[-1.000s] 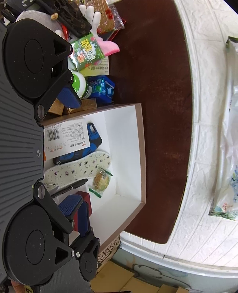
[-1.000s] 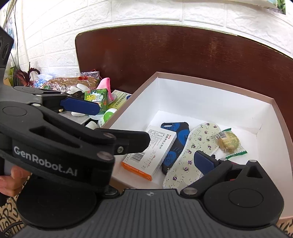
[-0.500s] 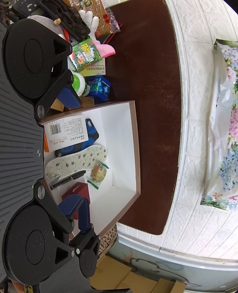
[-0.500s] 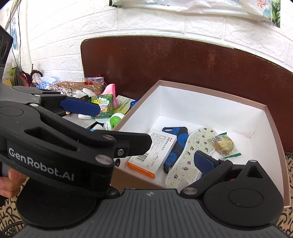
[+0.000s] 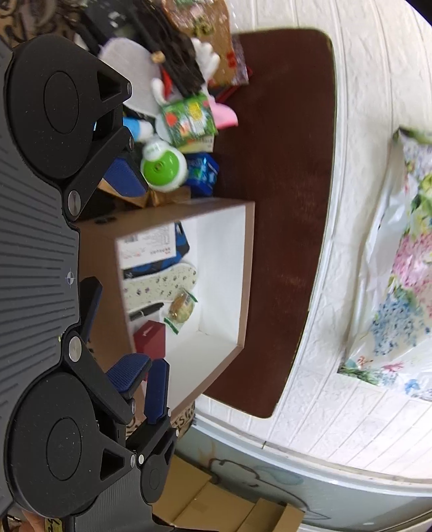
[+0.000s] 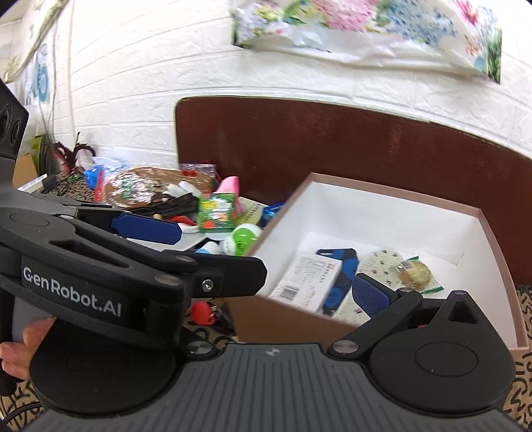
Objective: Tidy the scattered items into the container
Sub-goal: 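Withdraw the left tool and reach toward the clear plastic bag, then grasp the clear plastic bag with the left tool and lift it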
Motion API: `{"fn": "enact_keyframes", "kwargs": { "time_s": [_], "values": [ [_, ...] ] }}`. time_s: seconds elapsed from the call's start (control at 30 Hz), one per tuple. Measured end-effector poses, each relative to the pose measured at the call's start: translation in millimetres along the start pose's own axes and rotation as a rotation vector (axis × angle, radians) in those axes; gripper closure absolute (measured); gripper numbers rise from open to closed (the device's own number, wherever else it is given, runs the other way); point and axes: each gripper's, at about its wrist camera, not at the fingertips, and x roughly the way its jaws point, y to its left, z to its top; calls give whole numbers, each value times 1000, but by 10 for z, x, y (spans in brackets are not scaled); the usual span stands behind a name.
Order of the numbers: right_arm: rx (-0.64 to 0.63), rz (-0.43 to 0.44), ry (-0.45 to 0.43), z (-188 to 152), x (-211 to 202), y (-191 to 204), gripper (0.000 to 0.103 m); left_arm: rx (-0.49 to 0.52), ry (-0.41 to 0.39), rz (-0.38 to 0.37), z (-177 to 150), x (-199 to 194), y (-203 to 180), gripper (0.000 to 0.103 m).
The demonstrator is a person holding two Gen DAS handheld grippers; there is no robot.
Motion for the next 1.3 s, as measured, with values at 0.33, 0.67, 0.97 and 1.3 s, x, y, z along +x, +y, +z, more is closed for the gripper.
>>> {"fn": "enact_keyframes", "kwargs": {
  "time_s": [0.33, 0.67, 0.97, 1.3],
  "values": [
    [-26, 1, -46, -448, -89, 578, 0, -34, -7, 76, -606, -444, 221, 0],
    [28, 30, 6, -845, 44, 903, 0, -78, 72, 109, -1062, -513, 452, 0],
    [-13, 37, 0, -1033, 156, 1120, 0, -124, 142, 133, -1274, -390, 700, 0],
    [6, 57, 38, -1033, 494, 1056, 5, -136, 184, 120, -1187, -148, 903, 11]
  ]
}}
